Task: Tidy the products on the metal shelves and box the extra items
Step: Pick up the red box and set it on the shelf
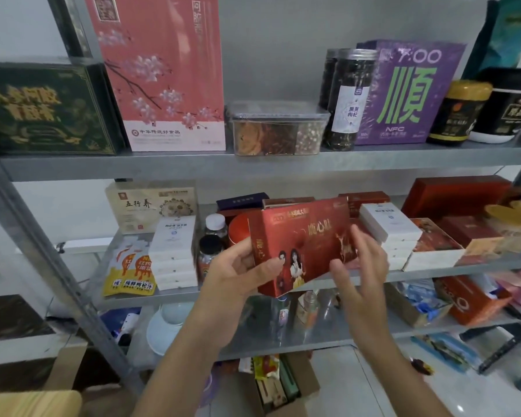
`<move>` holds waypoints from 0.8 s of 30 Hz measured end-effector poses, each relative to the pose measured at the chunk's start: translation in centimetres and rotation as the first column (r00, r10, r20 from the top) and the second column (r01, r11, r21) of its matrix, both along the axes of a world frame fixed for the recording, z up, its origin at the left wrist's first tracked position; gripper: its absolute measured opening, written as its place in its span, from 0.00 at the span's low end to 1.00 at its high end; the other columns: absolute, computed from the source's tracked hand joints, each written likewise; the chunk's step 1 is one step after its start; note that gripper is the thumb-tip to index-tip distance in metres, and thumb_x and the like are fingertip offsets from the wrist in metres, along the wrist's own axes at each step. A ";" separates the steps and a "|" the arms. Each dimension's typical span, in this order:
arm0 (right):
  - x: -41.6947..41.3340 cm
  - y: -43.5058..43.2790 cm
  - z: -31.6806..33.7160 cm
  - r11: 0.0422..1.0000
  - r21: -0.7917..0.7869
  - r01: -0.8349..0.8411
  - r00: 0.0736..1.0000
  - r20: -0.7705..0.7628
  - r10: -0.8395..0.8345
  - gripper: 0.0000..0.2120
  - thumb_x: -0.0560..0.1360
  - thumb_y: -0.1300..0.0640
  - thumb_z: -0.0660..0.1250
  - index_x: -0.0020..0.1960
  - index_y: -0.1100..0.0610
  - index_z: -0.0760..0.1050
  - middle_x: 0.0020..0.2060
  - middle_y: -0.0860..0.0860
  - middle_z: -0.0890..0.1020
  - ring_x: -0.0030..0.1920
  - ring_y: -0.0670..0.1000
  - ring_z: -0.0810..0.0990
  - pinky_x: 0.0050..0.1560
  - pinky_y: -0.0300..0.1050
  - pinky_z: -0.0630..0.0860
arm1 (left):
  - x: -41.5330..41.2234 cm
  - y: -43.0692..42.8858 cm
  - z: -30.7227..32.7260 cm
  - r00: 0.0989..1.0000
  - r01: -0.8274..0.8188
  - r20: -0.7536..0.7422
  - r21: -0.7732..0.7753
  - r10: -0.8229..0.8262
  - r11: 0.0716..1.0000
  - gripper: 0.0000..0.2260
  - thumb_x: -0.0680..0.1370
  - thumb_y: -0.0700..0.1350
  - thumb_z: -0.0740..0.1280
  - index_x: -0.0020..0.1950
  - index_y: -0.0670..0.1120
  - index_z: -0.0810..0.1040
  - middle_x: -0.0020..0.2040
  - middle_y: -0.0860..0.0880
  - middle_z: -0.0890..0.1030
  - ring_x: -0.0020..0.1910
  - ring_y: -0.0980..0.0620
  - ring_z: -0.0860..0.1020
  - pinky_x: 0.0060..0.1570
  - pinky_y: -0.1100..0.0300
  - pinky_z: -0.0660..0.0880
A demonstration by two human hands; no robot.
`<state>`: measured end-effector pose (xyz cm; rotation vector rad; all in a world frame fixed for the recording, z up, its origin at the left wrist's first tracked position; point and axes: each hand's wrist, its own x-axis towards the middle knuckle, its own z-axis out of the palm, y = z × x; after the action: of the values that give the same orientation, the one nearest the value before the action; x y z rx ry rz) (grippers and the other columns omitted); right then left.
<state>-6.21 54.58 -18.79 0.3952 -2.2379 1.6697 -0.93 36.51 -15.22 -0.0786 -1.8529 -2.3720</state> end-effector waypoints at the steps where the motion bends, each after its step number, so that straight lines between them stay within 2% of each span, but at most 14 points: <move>1: -0.8 0.9 0.5 0.997 -0.072 -0.008 0.991 0.132 0.018 0.37 0.67 0.30 0.64 0.73 0.35 0.58 0.69 0.37 0.62 0.69 0.38 0.63 0.61 0.37 0.67 | -0.1 -0.4 0.0 0.999 0.043 0.003 0.027 -0.043 0.999 0.30 0.61 0.57 0.81 0.60 0.48 0.80 0.57 0.45 0.84 0.55 0.44 0.82 0.47 0.57 0.80; 3: -2.3 2.9 1.0 0.955 -0.261 -0.139 0.921 0.320 0.221 0.44 0.61 0.33 0.72 0.73 0.43 0.63 0.65 0.47 0.75 0.63 0.49 0.76 0.55 0.43 0.74 | -0.1 -1.0 -0.2 0.993 0.119 -0.018 0.074 -0.118 0.990 0.31 0.60 0.57 0.82 0.60 0.48 0.82 0.59 0.42 0.82 0.56 0.42 0.82 0.49 0.56 0.81; 5: -3.2 4.4 1.0 0.836 -0.484 -0.259 0.808 0.365 0.462 0.41 0.62 0.43 0.76 0.70 0.54 0.67 0.57 0.53 0.83 0.58 0.53 0.82 0.53 0.46 0.78 | -0.2 -1.3 -0.3 0.984 0.176 -0.041 0.091 -0.173 0.980 0.32 0.62 0.56 0.81 0.62 0.47 0.80 0.60 0.40 0.81 0.57 0.41 0.81 0.51 0.55 0.80; 7: -3.5 4.8 0.7 0.759 -0.574 -0.307 0.749 0.346 0.565 0.37 0.62 0.49 0.79 0.66 0.60 0.69 0.53 0.55 0.84 0.55 0.55 0.83 0.50 0.45 0.80 | -0.3 -1.5 -0.3 0.983 0.181 -0.042 0.094 -0.178 0.979 0.32 0.64 0.55 0.80 0.65 0.45 0.78 0.61 0.40 0.81 0.58 0.40 0.81 0.50 0.55 0.80; 10: -3.5 4.2 0.5 0.794 -0.555 -0.249 0.813 0.326 0.483 0.42 0.52 0.44 0.84 0.60 0.60 0.73 0.50 0.56 0.85 0.52 0.55 0.84 0.45 0.41 0.81 | -0.6 -1.3 -0.4 1.000 0.009 -0.010 0.052 -0.008 0.999 0.25 0.70 0.51 0.76 0.65 0.47 0.78 0.58 0.44 0.83 0.55 0.44 0.83 0.46 0.59 0.80; 13: -3.4 3.3 0.4 0.860 -0.472 -0.196 0.860 0.339 0.382 0.38 0.55 0.42 0.80 0.60 0.57 0.74 0.49 0.53 0.85 0.51 0.54 0.85 0.45 0.41 0.81 | -1.0 -1.2 -0.7 0.986 -0.167 0.025 -0.011 0.168 0.986 0.18 0.70 0.47 0.71 0.60 0.47 0.80 0.52 0.48 0.85 0.51 0.49 0.84 0.43 0.64 0.79; 15: -3.3 2.9 0.2 0.877 -0.432 -0.209 0.852 0.361 0.380 0.42 0.52 0.36 0.81 0.60 0.54 0.73 0.50 0.51 0.85 0.53 0.52 0.84 0.50 0.44 0.80 | -1.2 -1.5 -0.9 0.979 -0.196 0.054 -0.028 0.197 0.980 0.18 0.71 0.46 0.69 0.60 0.46 0.80 0.52 0.47 0.85 0.50 0.49 0.84 0.44 0.62 0.80; 17: -3.1 2.9 0.4 0.845 -0.475 -0.244 0.818 0.368 0.443 0.45 0.52 0.35 0.81 0.63 0.53 0.72 0.53 0.52 0.84 0.55 0.53 0.83 0.52 0.46 0.80 | -1.3 -1.9 -1.0 0.970 -0.224 0.084 -0.047 0.228 0.973 0.17 0.74 0.45 0.68 0.63 0.45 0.79 0.52 0.46 0.85 0.50 0.47 0.84 0.50 0.55 0.79; 19: -3.0 3.0 0.6 0.800 -0.534 -0.273 0.794 0.344 0.501 0.41 0.59 0.42 0.81 0.66 0.54 0.71 0.55 0.55 0.83 0.56 0.55 0.83 0.50 0.44 0.81 | -1.4 -2.2 -1.1 0.964 -0.235 0.117 -0.060 0.240 0.970 0.15 0.77 0.43 0.66 0.64 0.45 0.78 0.51 0.46 0.86 0.50 0.47 0.84 0.53 0.52 0.78; 21: -2.5 2.9 0.7 0.785 -0.558 -0.267 0.819 0.298 0.491 0.30 0.63 0.49 0.77 0.63 0.55 0.75 0.54 0.56 0.84 0.55 0.55 0.83 0.47 0.41 0.81 | -1.5 -1.8 -1.3 0.955 -0.255 0.127 -0.107 0.268 0.961 0.14 0.79 0.43 0.65 0.64 0.46 0.78 0.50 0.48 0.86 0.48 0.51 0.84 0.49 0.58 0.79; 23: -1.7 2.3 0.8 0.815 -0.527 -0.241 0.874 0.247 0.418 0.22 0.63 0.50 0.75 0.56 0.50 0.79 0.50 0.52 0.85 0.52 0.52 0.84 0.44 0.37 0.80 | -1.5 -1.0 -1.4 0.911 -0.383 0.057 -0.251 0.408 0.889 0.14 0.80 0.42 0.65 0.64 0.51 0.78 0.49 0.54 0.85 0.47 0.59 0.83 0.44 0.65 0.79; 24: -1.2 2.0 0.9 0.852 -0.478 -0.215 0.908 0.223 0.355 0.18 0.63 0.49 0.74 0.53 0.46 0.79 0.49 0.48 0.86 0.50 0.48 0.84 0.42 0.35 0.80 | -1.5 -0.6 -1.4 0.877 -0.458 -0.017 -0.326 0.480 0.827 0.15 0.79 0.41 0.66 0.65 0.54 0.77 0.52 0.57 0.83 0.49 0.64 0.81 0.45 0.67 0.78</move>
<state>-7.38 56.54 -17.92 0.3919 -1.9632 2.4842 -2.39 35.94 -16.58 0.3884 -1.9874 -1.7489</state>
